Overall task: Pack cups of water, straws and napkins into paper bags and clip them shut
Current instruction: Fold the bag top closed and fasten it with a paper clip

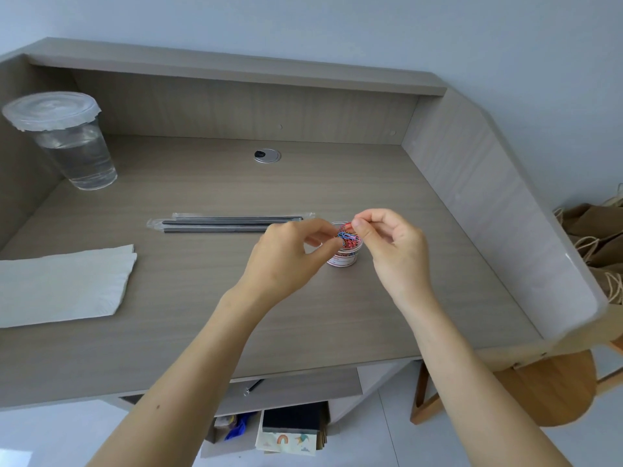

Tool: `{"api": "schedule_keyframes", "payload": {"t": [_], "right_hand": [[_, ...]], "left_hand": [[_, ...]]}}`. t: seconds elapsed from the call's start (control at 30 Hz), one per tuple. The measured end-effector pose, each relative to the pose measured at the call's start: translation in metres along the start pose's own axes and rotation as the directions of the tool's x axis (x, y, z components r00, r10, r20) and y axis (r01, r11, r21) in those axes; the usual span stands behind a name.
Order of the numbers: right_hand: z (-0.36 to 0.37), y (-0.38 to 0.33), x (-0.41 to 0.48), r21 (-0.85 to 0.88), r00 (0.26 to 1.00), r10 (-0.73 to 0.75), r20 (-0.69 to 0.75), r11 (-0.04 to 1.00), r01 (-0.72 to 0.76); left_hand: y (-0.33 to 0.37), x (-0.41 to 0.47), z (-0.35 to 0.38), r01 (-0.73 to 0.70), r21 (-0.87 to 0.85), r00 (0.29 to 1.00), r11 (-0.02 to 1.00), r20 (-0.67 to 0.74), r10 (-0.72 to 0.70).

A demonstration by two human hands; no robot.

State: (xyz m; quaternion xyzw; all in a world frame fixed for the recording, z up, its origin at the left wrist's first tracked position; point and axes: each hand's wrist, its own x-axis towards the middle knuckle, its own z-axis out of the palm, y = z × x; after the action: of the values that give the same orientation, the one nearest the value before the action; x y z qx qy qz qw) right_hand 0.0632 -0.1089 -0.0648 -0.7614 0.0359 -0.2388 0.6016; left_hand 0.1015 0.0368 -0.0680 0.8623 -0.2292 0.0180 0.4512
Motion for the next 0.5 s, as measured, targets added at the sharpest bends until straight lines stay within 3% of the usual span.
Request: {"api": "schedule_keyframes", "payload": {"t": [0.3, 0.5], "right_hand": [[-0.004, -0.004, -0.004, 0.032, 0.999, -0.022, 0.035, 0.999, 0.021], [-0.023, -0.001, -0.027, -0.048, 0.999, 0.011, -0.034, 0.999, -0.013]], "left_hand": [[0.009, 0.002, 0.007, -0.137, -0.115, 0.982, 0.984, -0.144, 0.12], [0.017, -0.002, 0.016, -0.187, -0.104, 0.98, 0.977, -0.089, 0.178]]}}
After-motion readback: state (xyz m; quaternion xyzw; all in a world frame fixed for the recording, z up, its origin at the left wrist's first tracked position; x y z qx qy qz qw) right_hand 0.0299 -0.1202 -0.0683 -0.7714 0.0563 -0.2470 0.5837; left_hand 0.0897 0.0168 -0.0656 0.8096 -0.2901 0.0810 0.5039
